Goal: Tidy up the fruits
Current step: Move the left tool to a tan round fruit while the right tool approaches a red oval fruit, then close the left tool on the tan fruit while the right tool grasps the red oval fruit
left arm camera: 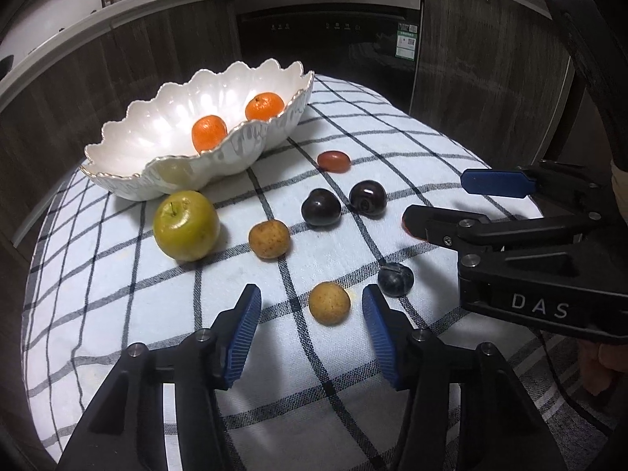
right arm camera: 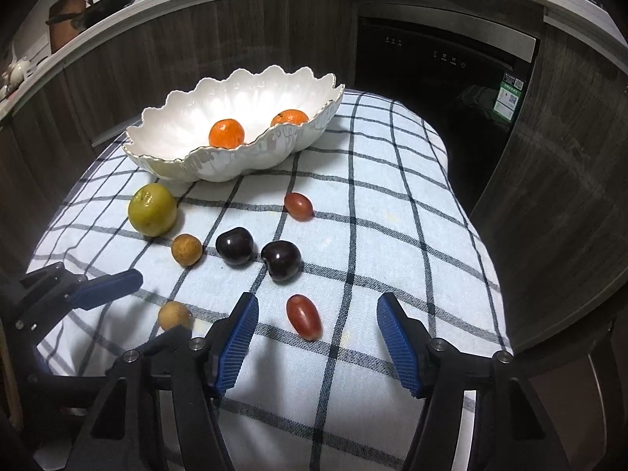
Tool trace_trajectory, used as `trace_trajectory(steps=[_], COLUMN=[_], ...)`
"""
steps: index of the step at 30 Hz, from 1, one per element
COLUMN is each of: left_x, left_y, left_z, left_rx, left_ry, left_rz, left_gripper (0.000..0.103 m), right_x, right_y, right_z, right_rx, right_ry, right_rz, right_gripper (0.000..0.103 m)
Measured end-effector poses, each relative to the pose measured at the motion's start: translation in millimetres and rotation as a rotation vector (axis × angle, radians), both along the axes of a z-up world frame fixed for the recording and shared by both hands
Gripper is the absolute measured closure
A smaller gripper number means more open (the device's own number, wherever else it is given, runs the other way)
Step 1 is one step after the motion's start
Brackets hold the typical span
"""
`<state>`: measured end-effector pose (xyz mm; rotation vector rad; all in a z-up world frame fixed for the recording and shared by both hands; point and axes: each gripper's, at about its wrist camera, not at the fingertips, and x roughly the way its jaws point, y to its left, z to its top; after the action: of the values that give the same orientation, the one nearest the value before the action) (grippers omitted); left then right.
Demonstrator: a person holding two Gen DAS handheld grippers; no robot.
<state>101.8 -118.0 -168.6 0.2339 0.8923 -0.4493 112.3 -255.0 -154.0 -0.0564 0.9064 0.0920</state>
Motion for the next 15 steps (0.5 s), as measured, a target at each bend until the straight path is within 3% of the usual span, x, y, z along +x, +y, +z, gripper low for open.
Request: trace_trajectory(steps=[8,15], left_x=[4,5], left_y=[0,0], left_z=[-8,-10], left_rx=[-0.007,-0.015], left_ry=[0.024,0.015], left_rz=[-0.002,-0.003], left_gripper=[0.061,0.062], right_x=[5,7], right_y=[2,0], right_z=[-9,-15], right_rx=[0.014,0.023], right_ry=[0.014,0.033], right_rz=[0.014,0.007], right_gripper=[0.046,0.055])
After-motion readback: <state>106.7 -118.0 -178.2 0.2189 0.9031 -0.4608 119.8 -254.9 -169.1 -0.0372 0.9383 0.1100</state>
